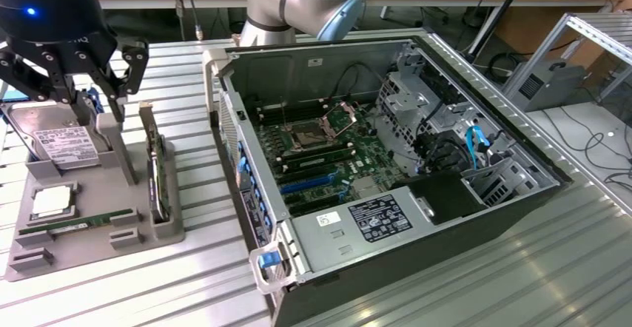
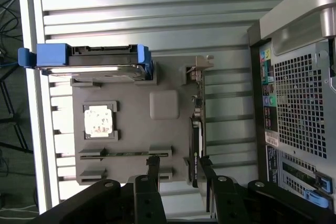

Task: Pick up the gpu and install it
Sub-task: 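Pick up the gpu and move the gpu toward the slot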

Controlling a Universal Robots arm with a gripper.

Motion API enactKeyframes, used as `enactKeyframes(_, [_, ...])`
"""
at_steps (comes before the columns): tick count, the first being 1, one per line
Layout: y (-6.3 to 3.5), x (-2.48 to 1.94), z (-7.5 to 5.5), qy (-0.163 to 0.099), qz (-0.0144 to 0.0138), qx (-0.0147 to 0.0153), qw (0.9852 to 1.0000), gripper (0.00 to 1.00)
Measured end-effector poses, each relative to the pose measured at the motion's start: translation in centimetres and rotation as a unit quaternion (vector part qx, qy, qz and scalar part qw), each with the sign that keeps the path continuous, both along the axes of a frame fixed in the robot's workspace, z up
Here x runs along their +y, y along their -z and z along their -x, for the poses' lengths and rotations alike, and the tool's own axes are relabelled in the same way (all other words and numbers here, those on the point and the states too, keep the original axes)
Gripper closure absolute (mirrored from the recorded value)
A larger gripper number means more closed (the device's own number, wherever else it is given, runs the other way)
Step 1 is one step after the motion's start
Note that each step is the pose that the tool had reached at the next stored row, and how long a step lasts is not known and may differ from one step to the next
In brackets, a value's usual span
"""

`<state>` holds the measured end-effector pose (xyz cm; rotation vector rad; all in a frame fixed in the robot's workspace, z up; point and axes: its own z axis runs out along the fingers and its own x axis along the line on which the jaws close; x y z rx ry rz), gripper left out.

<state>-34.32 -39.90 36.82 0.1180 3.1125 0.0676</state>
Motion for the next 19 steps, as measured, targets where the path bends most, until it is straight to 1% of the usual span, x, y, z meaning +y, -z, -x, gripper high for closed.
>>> enactKeyframes(19, [0.43,0.0,0.19,0.0,0.0,0.0,1.0,0.58])
